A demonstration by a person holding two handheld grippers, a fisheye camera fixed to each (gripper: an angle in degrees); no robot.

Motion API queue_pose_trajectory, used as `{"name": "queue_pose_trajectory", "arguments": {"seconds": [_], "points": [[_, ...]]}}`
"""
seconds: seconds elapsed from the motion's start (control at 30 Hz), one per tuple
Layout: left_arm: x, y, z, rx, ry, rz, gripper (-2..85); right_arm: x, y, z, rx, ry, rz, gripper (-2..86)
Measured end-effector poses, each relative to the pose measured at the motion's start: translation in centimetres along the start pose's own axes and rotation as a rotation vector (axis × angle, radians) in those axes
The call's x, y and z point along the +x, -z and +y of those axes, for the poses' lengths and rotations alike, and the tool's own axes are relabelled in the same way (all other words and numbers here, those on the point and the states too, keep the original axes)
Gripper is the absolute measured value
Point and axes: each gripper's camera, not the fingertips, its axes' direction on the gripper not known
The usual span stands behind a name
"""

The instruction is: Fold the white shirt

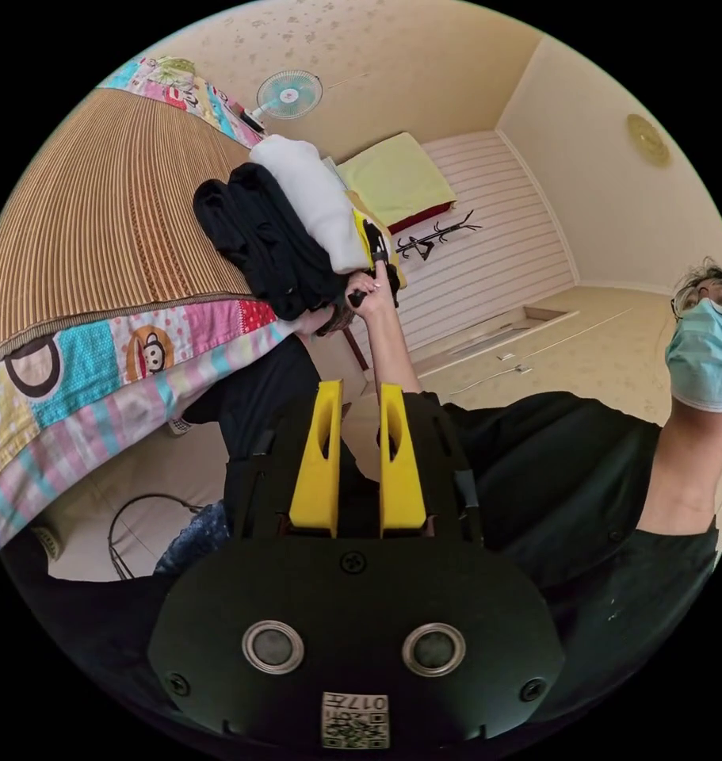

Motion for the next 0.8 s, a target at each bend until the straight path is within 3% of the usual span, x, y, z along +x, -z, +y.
{"name": "queue_pose_trajectory", "arguments": {"seconds": [0.2, 0.4, 0.53, 0.6, 0.67, 0.8], "points": [[1.3, -1.4, -0.5, -0.009, -0.004, -0.031, 7.8, -2.8, -2.4, 3.9, 0.049, 0.067, 0.208, 11.7], [1.7, -3.1, -0.5, -0.008, 0.02, -0.005, 7.8, -3.6, -4.0, 8.1, 0.117, -0.033, 0.302, 10.3], [2.6, -4.4, -0.6, -0.002, 0.015, -0.033, 7.9, -6.8, -5.8, 13.6, 0.213, -0.026, 0.5, 8.6], [3.7, -4.8, -0.7, 0.001, -0.025, -0.088, 8.0, -10.0, -8.0, 18.0, 0.363, 0.051, 0.667, 7.6], [5.8, -5.5, -1.0, -0.014, -0.094, -0.21, 8.2, -14.2, -13.5, 25.0, 0.494, 0.301, 0.745, 4.8], [8.2, -5.7, -1.5, -0.011, -0.171, -0.354, 7.0, -16.2, -24.9, 31.8, 0.234, 0.672, 0.683, 2.1]]}}
